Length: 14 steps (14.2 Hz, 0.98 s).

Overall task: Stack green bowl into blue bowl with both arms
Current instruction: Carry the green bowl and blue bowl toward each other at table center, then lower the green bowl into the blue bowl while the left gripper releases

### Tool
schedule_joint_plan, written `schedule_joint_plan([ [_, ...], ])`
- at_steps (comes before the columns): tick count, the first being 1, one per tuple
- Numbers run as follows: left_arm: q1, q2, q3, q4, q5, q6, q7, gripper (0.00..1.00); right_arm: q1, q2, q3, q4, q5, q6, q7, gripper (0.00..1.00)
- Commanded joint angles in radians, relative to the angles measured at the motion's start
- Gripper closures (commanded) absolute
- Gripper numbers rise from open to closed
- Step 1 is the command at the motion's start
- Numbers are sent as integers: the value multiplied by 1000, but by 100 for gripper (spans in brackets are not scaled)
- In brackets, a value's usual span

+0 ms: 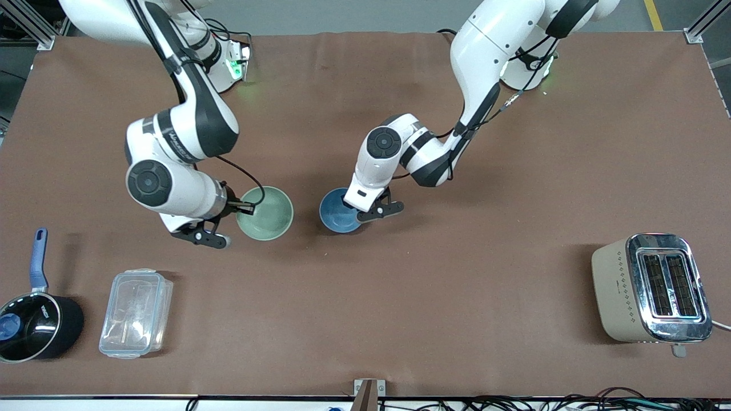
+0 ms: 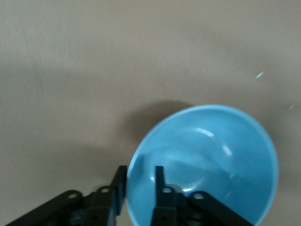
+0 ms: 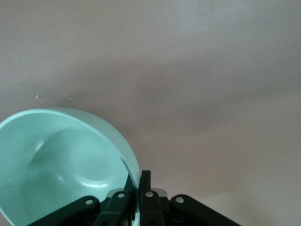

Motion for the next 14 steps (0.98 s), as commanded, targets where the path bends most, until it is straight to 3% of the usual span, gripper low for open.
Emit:
schedule_joint_plan([
  [1, 41, -102, 24, 6, 25, -92, -3, 0, 19, 19, -3, 29, 23, 11, 29, 100],
  [6, 247, -361, 23, 8, 25, -350, 171, 0, 171, 58, -1, 6, 50, 69, 157, 99],
  [10, 411, -485, 21, 6, 25, -515, 448, 0, 225, 97, -1, -37, 116, 169, 180, 97],
  [14, 552, -593, 13, 5, 8, -574, 766, 0, 242, 132, -1, -48, 129, 228, 182, 96],
])
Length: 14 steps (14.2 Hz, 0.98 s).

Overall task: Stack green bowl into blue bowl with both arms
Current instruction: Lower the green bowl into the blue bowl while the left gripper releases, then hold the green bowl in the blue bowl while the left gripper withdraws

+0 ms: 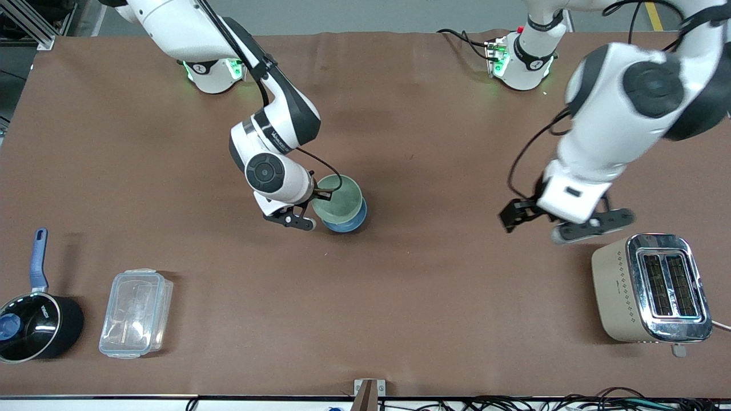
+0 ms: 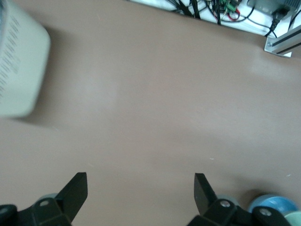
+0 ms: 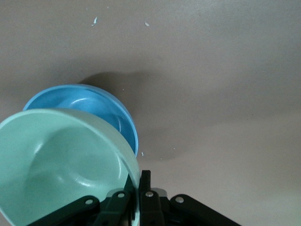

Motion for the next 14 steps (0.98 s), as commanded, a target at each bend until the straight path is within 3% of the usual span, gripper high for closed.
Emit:
schedule_joint_plan([
  [1, 76, -86, -14, -37, 5, -52, 201, 0, 16, 8, -4, -36, 26, 68, 10, 96],
  [7, 135, -167, -7, -33, -23, -196, 355, 0, 33, 10, -4, -67, 38, 102, 10, 95],
  [10, 179, -209, -2, -36, -118, -308, 355, 0, 33, 10, -4, -65, 40, 104, 10, 95],
  [14, 191, -258, -11, -36, -121, -377, 340, 0, 19, 10, -4, -61, 38, 124, 7, 94],
])
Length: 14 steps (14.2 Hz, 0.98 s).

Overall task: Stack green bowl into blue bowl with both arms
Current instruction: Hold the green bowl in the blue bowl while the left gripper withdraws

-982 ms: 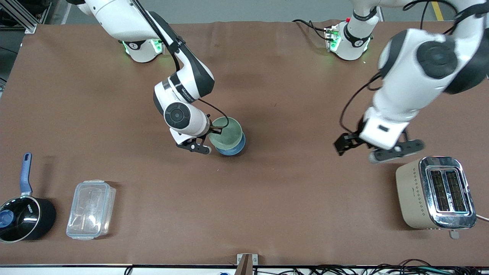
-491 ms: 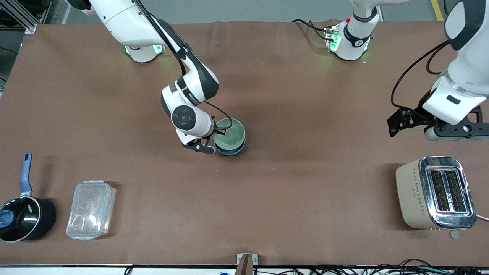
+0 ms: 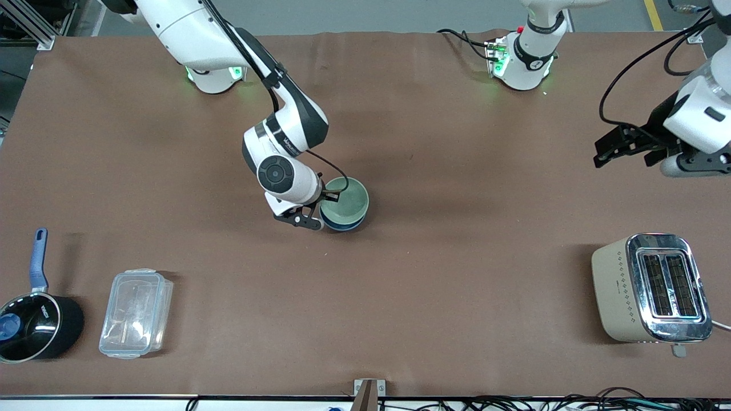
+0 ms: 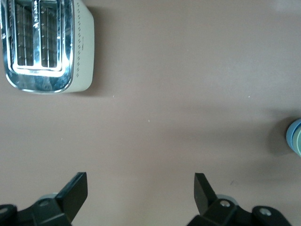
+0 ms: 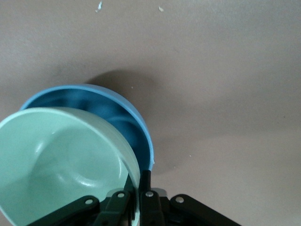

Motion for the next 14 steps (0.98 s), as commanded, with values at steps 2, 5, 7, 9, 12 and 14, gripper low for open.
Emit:
schedule_joint_plan([
  [2, 2, -58, -13, -25, -11, -39, -5, 0, -3, -17, -1, -20, 14, 21, 6, 93],
  [5, 2, -90, -10, -29, -13, -51, 14, 0, 1, -15, -1, -24, 14, 15, 6, 92],
  [7, -28, -99, 10, -40, -11, -59, 14, 0, 4, -15, -1, -34, 12, 10, 6, 90],
  [9, -68, -104, 56, -39, -10, -99, 17, 0, -3, -17, -1, -38, 12, 10, 3, 51],
  [12, -119, -116, 103, -48, -7, -117, 23, 0, -14, -52, -5, -14, 11, 0, -7, 0],
  [14, -142, -124, 106, -46, 47, -116, 23, 0, -78, -122, -8, 23, -5, -92, -17, 0],
])
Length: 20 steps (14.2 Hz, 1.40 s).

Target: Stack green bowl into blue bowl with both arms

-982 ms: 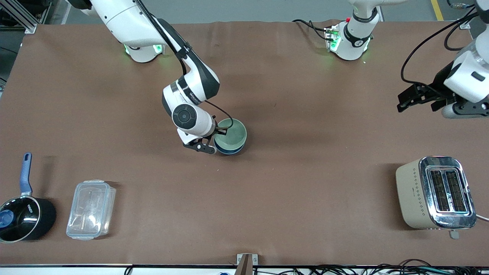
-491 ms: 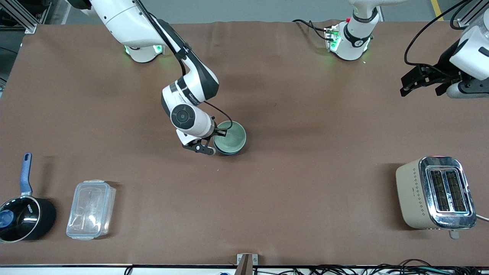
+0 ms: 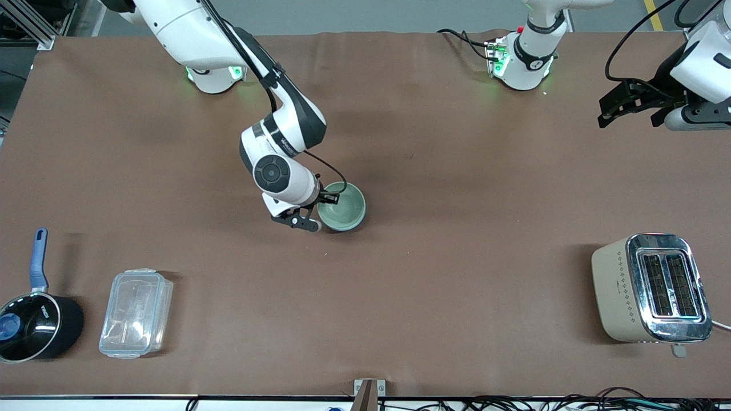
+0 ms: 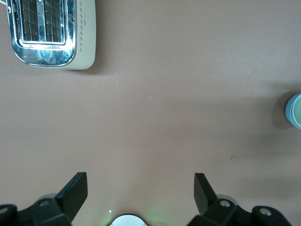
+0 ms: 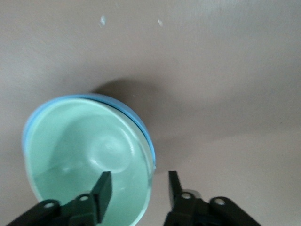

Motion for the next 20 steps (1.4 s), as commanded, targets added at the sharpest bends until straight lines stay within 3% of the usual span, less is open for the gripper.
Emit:
schedule_joint_plan([
  [1, -34, -35, 12, -20, 62, -4, 20, 0, -92, -149, 0, 17, -38, -145, -27, 0],
  [3, -25, -30, 12, -19, 56, -4, 22, 0, -177, -275, 7, 17, -208, -246, -36, 0],
  [5, -28, -23, 12, -14, 55, -4, 22, 0, -287, -359, 10, 17, -306, -271, -79, 0],
  [8, -26, -12, 12, -11, 68, -2, 20, 0, -463, -427, 13, 36, -308, -294, -403, 0],
  [10, -25, -7, 15, -2, 68, 1, 20, 0, -524, -473, 7, 51, -305, -333, -482, 0],
  [13, -23, -1, 18, 19, 70, 0, 19, 0, -526, -528, -11, 126, -301, -519, -502, 0],
  [15, -23, -1, 18, 19, 71, 0, 19, 0, -526, -524, -13, 206, -241, -622, -528, 0],
  [16, -23, -1, 18, 19, 70, 0, 19, 0, -529, -524, -28, 209, -192, -629, -586, 0],
  [18, -23, 0, 18, 19, 70, -2, 22, 0, -511, -524, -101, 209, -176, -629, -660, 0],
  [20, -23, 0, 18, 19, 70, -2, 25, 0, -509, -524, -105, 209, -178, -629, -666, 0],
])
